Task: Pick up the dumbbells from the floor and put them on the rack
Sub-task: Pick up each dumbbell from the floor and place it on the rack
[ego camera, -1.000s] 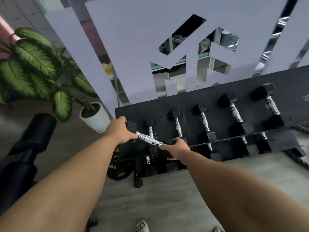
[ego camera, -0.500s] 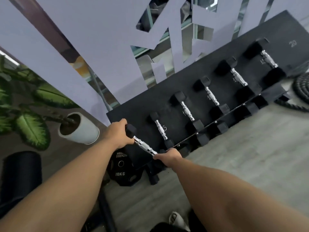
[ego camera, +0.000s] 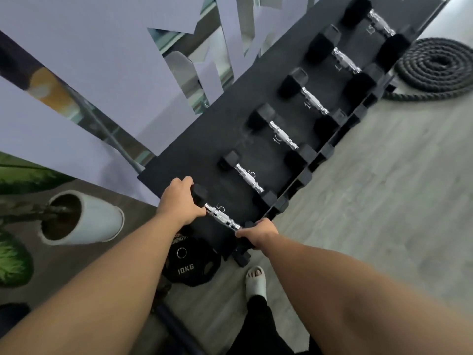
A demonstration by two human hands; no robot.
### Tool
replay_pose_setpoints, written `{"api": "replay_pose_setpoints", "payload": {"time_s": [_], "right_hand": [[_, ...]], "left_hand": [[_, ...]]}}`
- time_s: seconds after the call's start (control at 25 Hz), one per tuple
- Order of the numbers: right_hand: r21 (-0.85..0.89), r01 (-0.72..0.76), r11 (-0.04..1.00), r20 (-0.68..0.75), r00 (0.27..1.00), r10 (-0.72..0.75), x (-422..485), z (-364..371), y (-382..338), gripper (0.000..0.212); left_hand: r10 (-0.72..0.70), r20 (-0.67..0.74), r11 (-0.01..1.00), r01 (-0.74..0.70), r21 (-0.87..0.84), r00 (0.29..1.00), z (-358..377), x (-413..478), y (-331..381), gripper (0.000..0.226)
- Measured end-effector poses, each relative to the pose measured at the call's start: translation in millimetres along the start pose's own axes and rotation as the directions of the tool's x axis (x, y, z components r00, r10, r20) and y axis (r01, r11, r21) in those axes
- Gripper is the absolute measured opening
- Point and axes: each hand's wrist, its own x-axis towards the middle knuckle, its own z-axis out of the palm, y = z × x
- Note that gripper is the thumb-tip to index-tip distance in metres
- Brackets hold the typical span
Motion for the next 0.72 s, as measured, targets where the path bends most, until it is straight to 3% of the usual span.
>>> {"api": "replay_pose_setpoints", "payload": {"time_s": [0.08,0.2,0.28,0.48,0.72], "right_hand": [[0.033,-0.037,0.999,-0.024,0.999,0.038,3,15,2,0.060],[0.047,-0.098,0.994,-0.081,0.992,0.101,9,31,0,0.082],[0.081,-0.127,0.989,-0.136,0.981,0.137,16,37,0,0.084],[0.193,-0.123,0.973,-0.201,0.966,0.162,35,49,-12,0.071],[0.082,-0.065,0.995,-0.279,0.956,0.085,55,33,-20,0.047]], "left_hand": [[0.010,0.033,1.000,-0.011,0.002,0.999,9,11,-12,0.064],[0.025,0.057,0.998,-0.022,-0.050,0.998,24,30,-24,0.070],[0.059,0.078,0.995,-0.053,-0.079,0.995,35,45,-27,0.071],[0.081,0.084,0.992,-0.072,-0.104,0.993,48,86,-32,0.075],[0.021,0.079,0.988,-0.008,-0.156,0.997,74,101,-30,0.066]]}}
